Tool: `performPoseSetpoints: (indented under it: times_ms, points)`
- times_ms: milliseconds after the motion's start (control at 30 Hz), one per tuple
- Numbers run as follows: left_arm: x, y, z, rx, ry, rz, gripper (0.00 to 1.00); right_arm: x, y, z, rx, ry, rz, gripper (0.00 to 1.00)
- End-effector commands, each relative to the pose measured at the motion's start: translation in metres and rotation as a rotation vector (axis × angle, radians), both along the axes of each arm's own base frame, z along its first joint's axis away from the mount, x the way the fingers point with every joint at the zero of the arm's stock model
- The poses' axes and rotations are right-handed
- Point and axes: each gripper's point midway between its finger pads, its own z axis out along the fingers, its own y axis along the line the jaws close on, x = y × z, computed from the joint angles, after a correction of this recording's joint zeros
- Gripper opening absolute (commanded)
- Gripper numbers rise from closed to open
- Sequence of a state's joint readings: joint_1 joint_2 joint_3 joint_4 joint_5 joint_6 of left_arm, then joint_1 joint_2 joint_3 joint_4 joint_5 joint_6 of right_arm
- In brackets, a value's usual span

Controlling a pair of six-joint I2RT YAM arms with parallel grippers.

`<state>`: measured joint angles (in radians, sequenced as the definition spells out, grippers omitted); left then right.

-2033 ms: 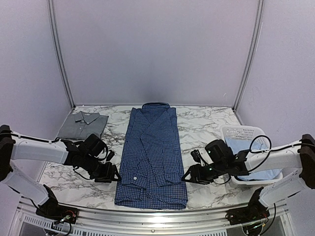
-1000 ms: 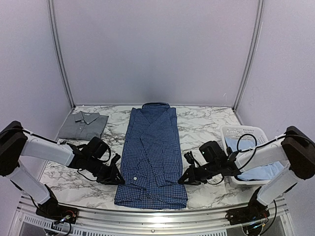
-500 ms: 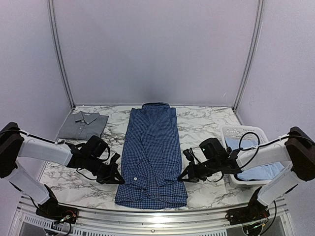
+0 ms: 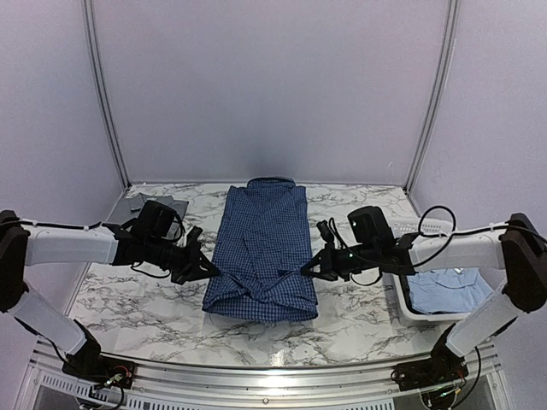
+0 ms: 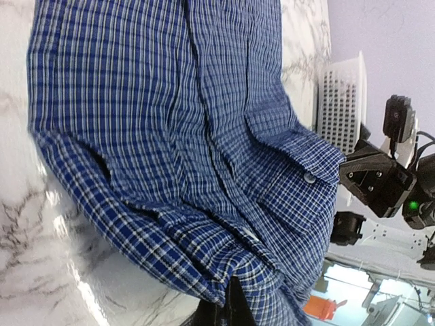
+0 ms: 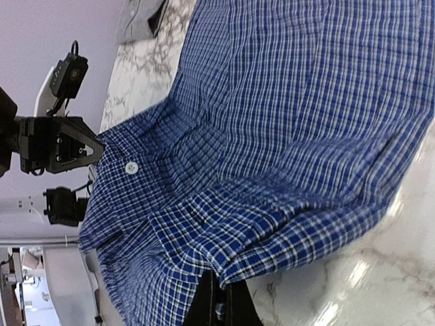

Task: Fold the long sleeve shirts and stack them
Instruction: Pick up the rectangle-folded shirt from the center of the board, then fold the rectangle-folded shirt at the center of the board.

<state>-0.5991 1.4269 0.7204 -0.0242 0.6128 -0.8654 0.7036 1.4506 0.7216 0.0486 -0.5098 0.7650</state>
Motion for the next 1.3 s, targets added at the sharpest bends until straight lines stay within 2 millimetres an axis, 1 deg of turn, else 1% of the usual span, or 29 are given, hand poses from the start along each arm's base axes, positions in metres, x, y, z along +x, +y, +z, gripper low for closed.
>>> performPoseSetpoints:
  times_ms: [0, 100, 167, 267, 367, 433, 533, 633, 700, 867, 967, 1100, 1167, 1267]
  points:
    - [0.059, -0.003, 0.015, -0.056, -0.066, 0.077, 0.00, 0.059, 0.000, 0.011, 0.022, -0.091, -0.075, 0.00]
    - [0.098, 0.002, 0.006, -0.086, -0.075, 0.151, 0.00, 0.098, 0.000, 0.006, 0.045, -0.113, -0.125, 0.00]
    - [0.126, 0.005, -0.003, -0.068, -0.093, 0.187, 0.00, 0.122, -0.002, -0.004, 0.038, -0.123, -0.168, 0.00]
    - [0.158, 0.002, -0.010, -0.068, -0.113, 0.222, 0.00, 0.148, -0.004, -0.021, 0.050, -0.107, -0.216, 0.00]
    - [0.174, -0.002, -0.019, -0.055, -0.120, 0.243, 0.00, 0.162, -0.001, -0.036, 0.044, -0.089, -0.229, 0.00]
    - [0.178, -0.002, -0.031, -0.042, -0.104, 0.248, 0.00, 0.165, 0.001, -0.046, 0.039, -0.073, -0.233, 0.00]
    - [0.175, 0.002, -0.046, -0.014, -0.079, 0.264, 0.00, 0.161, -0.002, -0.058, 0.033, -0.045, -0.247, 0.00]
    - [0.165, 0.007, -0.058, 0.009, -0.047, 0.278, 0.00, 0.153, -0.008, -0.067, 0.016, -0.031, -0.257, 0.00]
    - [0.153, 0.009, -0.068, 0.026, -0.017, 0.277, 0.00, 0.144, -0.011, -0.071, 0.015, -0.016, -0.255, 0.00]
    - [0.120, 0.011, -0.073, 0.056, 0.007, 0.282, 0.00, 0.117, -0.021, -0.078, -0.011, 0.001, -0.250, 0.00]
    - [0.101, 0.016, -0.071, 0.061, 0.016, 0.305, 0.00, 0.099, -0.027, -0.077, -0.010, 0.014, -0.251, 0.00]
    - [0.081, 0.017, -0.058, 0.054, 0.001, 0.317, 0.00, 0.077, -0.030, -0.072, -0.015, 0.020, -0.253, 0.00]
    - [0.080, 0.018, -0.054, 0.049, -0.005, 0.324, 0.00, 0.074, -0.032, -0.070, -0.017, 0.017, -0.259, 0.00]
    - [0.086, 0.013, -0.046, 0.035, -0.029, 0.312, 0.00, 0.083, -0.030, -0.064, -0.020, -0.004, -0.259, 0.00]
